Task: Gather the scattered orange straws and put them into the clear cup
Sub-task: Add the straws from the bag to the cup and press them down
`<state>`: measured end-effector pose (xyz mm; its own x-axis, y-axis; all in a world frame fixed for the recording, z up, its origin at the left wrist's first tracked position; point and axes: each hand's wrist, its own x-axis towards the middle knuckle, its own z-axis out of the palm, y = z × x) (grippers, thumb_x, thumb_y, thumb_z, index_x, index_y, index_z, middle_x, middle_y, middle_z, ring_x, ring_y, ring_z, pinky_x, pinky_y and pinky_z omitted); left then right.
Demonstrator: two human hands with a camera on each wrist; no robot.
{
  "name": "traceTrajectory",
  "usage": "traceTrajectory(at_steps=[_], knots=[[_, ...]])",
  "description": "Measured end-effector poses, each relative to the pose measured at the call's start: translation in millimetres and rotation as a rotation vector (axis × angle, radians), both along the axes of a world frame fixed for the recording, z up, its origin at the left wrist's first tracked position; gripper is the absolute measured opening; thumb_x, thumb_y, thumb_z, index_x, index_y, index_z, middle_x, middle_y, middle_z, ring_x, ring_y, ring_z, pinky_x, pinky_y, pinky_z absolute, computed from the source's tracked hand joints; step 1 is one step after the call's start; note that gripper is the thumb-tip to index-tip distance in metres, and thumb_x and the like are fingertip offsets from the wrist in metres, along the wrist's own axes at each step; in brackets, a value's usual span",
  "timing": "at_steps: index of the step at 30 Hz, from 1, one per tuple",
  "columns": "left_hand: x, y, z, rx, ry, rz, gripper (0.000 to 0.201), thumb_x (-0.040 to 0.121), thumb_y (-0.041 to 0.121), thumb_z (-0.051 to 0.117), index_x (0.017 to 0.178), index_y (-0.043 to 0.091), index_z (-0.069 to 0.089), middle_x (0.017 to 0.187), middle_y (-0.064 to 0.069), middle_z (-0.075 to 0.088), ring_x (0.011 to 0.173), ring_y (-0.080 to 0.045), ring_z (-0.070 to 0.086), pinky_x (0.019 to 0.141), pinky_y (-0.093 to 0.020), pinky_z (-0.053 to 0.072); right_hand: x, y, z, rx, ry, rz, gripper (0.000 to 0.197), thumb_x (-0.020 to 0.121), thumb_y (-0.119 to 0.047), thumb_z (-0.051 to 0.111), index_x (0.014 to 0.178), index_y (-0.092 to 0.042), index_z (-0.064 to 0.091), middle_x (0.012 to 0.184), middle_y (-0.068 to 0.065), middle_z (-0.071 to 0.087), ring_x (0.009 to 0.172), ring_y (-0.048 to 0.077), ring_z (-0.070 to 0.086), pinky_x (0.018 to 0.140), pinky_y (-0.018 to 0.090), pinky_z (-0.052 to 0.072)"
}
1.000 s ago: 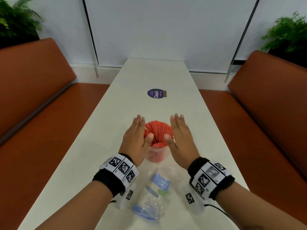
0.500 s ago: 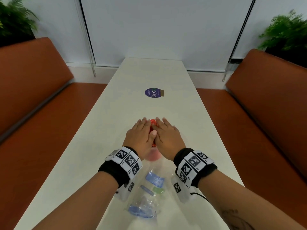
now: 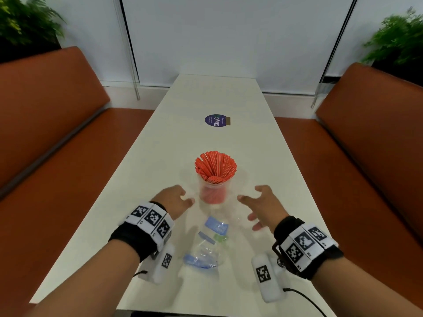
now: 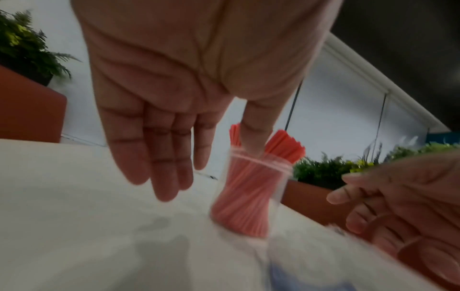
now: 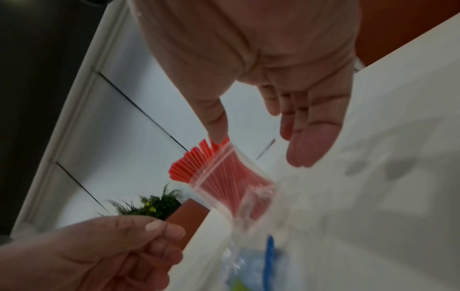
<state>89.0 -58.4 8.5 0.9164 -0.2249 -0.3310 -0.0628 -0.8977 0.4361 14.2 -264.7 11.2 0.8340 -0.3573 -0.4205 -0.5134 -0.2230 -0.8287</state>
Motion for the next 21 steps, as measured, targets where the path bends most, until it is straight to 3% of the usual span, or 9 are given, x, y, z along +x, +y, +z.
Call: traceTrajectory(at_steps=[2, 6, 7, 9, 11, 13, 15, 18, 21], knots=[[-11.4, -3.2, -11.1, 0.066, 0.087, -0.068, 0.064, 0.083, 0.043, 0.060, 0.134, 0.009, 0.042, 0.137, -0.008, 0.051, 0.126, -0.022, 0.047, 0.101, -0.028, 0.036, -9.1, 5.4, -7.8, -0.014, 0.076, 0.045, 0.081, 0.079, -0.038, 0.069, 0.141, -0.016, 0.021, 0.112, 0.012, 0.052, 0.073, 0.022, 0.060, 0.045, 0.029, 0.049], [-29.3, -16.4, -24.2, 0.107, 0.183, -0.145, 0.078, 0.073, 0.046, 0.071, 0.134, 0.010, 0.039, 0.131, -0.006, 0.055, 0.122, -0.020, 0.051, 0.098, -0.027, 0.040, -17.9, 20.7, -21.1, 0.092, 0.194, 0.075, 0.082, 0.077, -0.037, 0.071, 0.140, -0.011, 0.025, 0.103, 0.014, 0.055, 0.070, 0.023, 0.060, 0.054, 0.032, 0.052], [-31.8, -20.0, -25.9, 0.096, 0.195, -0.150, 0.078, 0.071, 0.044, 0.073, 0.133, 0.010, 0.040, 0.129, -0.006, 0.056, 0.120, -0.020, 0.052, 0.099, -0.028, 0.041, -18.4, 23.9, -23.2, 0.092, 0.206, 0.092, 0.074, 0.078, -0.036, 0.071, 0.135, -0.009, 0.033, 0.095, 0.013, 0.057, 0.067, 0.022, 0.059, 0.054, 0.031, 0.051], [-36.9, -25.5, -27.5, 0.077, 0.211, -0.160, 0.077, 0.071, 0.040, 0.075, 0.132, 0.010, 0.040, 0.128, -0.006, 0.057, 0.119, -0.020, 0.053, 0.100, -0.030, 0.043, -17.8, 28.4, -25.8, 0.043, 0.214, 0.166, 0.040, 0.081, -0.029, 0.068, 0.109, -0.004, 0.053, 0.080, 0.008, 0.059, 0.062, 0.018, 0.058, 0.053, 0.028, 0.048], [-40.4, -27.2, -27.9, 0.049, 0.223, -0.170, 0.079, 0.071, 0.037, 0.076, 0.134, 0.011, 0.038, 0.129, -0.007, 0.055, 0.119, -0.021, 0.053, 0.101, -0.032, 0.042, -18.9, 30.8, -24.3, 0.040, 0.192, 0.196, 0.009, 0.085, -0.016, 0.062, 0.082, -0.008, 0.058, 0.072, 0.005, 0.059, 0.058, 0.015, 0.057, 0.051, 0.025, 0.047], [-42.2, -25.1, -26.6, -0.020, 0.226, -0.172, 0.078, 0.070, 0.032, 0.077, 0.135, 0.013, 0.038, 0.125, -0.006, 0.057, 0.115, -0.022, 0.055, 0.100, -0.032, 0.043, -20.5, 31.2, -20.8, 0.087, 0.129, 0.172, 0.014, 0.086, -0.005, 0.054, 0.073, -0.010, 0.055, 0.067, 0.006, 0.059, 0.053, 0.015, 0.055, 0.048, 0.023, 0.044], [-41.7, -17.9, -23.5, -0.098, 0.232, -0.168, 0.076, 0.070, 0.025, 0.078, 0.133, 0.012, 0.039, 0.116, -0.009, 0.061, 0.107, -0.023, 0.059, 0.097, -0.032, 0.044, -21.1, 32.3, -16.6, 0.131, 0.041, 0.147, 0.014, 0.086, -0.003, 0.054, 0.075, -0.011, 0.053, 0.064, 0.006, 0.060, 0.049, 0.015, 0.052, 0.044, 0.021, 0.041], [-39.7, 3.8, -21.0, -0.330, 0.326, -0.117, 0.062, 0.068, 0.009, 0.079, 0.120, 0.010, 0.045, 0.082, -0.006, 0.061, 0.075, -0.020, 0.060, 0.077, -0.032, 0.051, -16.2, 38.6, -7.4, 0.186, -0.063, 0.135, 0.014, 0.086, -0.001, 0.057, 0.075, -0.009, 0.051, 0.062, 0.007, 0.060, 0.046, 0.015, 0.051, 0.040, 0.020, 0.039], [-43.3, 35.4, -15.3, -0.491, 0.381, -0.072, 0.046, 0.067, 0.006, 0.079, 0.100, 0.021, 0.050, 0.070, -0.001, 0.055, 0.061, -0.012, 0.053, 0.053, -0.021, 0.045, -3.2, 57.5, 2.8, 0.252, -0.121, 0.165, 0.018, 0.085, 0.002, 0.058, 0.070, -0.008, 0.053, 0.064, 0.009, 0.060, 0.047, 0.015, 0.050, 0.038, 0.020, 0.040]])
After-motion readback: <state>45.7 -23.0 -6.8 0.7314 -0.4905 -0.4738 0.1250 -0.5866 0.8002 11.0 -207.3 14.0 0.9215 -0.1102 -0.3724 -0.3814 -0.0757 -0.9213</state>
